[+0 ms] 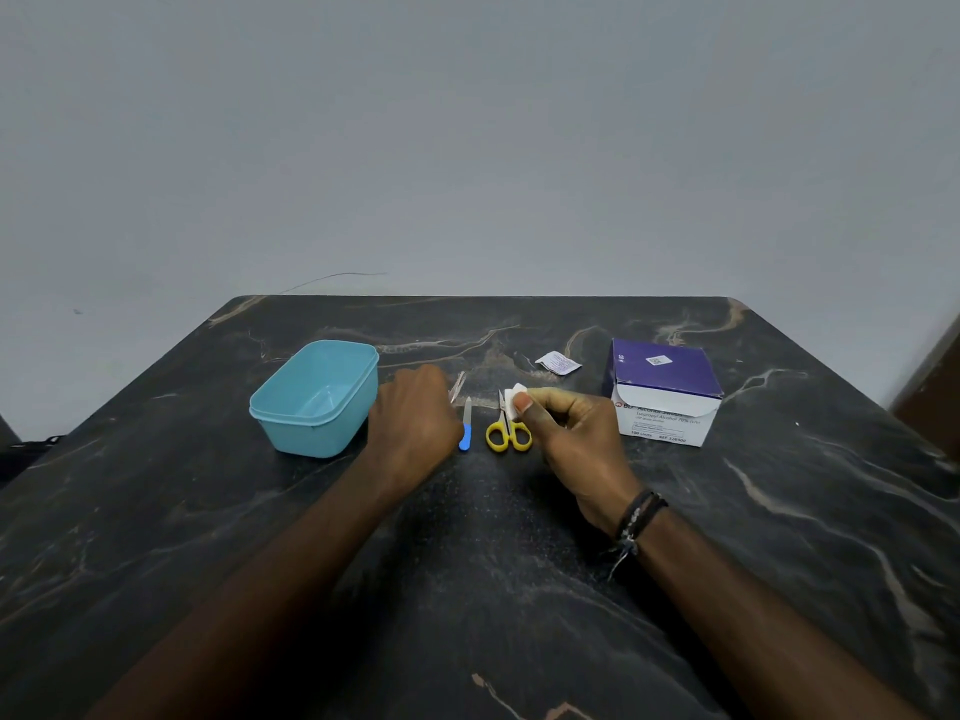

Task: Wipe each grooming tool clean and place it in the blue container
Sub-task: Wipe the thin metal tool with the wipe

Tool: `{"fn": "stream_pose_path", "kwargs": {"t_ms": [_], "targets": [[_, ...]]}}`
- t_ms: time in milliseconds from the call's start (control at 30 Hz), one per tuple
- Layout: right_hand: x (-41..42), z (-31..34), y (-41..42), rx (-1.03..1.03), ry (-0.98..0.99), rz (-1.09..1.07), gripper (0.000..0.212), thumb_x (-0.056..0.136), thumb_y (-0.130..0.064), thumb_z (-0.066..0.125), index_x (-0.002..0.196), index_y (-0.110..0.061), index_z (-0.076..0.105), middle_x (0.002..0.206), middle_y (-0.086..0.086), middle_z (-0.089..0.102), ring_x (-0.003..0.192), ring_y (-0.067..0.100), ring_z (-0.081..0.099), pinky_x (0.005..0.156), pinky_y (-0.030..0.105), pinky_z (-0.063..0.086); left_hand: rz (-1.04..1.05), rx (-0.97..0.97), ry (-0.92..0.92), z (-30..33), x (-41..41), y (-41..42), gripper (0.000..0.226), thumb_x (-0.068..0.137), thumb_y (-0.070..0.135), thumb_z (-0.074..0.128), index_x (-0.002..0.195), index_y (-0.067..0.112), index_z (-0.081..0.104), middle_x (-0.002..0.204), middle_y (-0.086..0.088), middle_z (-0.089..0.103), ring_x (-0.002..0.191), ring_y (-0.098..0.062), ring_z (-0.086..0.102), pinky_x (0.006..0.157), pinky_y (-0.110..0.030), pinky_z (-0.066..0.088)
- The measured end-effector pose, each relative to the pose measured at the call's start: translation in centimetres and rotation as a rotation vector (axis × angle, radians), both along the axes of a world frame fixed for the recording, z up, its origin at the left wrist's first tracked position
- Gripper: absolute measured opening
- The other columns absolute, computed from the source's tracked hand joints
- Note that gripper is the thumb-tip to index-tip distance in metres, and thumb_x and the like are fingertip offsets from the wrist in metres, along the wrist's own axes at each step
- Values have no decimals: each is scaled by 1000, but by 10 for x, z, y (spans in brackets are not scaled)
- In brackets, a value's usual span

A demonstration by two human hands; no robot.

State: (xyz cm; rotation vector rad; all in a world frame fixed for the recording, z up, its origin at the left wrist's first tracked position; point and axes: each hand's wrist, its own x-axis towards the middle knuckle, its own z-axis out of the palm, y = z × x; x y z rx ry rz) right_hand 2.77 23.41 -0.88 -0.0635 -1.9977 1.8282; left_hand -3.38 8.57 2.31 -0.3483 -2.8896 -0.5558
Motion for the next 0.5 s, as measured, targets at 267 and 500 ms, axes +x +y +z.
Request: {"fn": "stream_pose_path", "kwargs": {"t_ms": [267,500], "targets": [[1,3,2,-19,31,-35,8,89,-7,66,92,-9,74,75,2,72,56,-4,57,53,11,43,-311,794,-209,-16,10,-11,10,92,20,65,85,13,68,64,-8,67,52,-18,65,53,-37,58],[6,11,4,-101,26,-23,12,91,-10,64,97,-2,71,67,-4,66,48,-2,50,45,12,37,-419,974,-282,-26,25,-6,9,91,15,66,91,6,68,64,-3,66,58,-23,63,51,-34,56]]}}
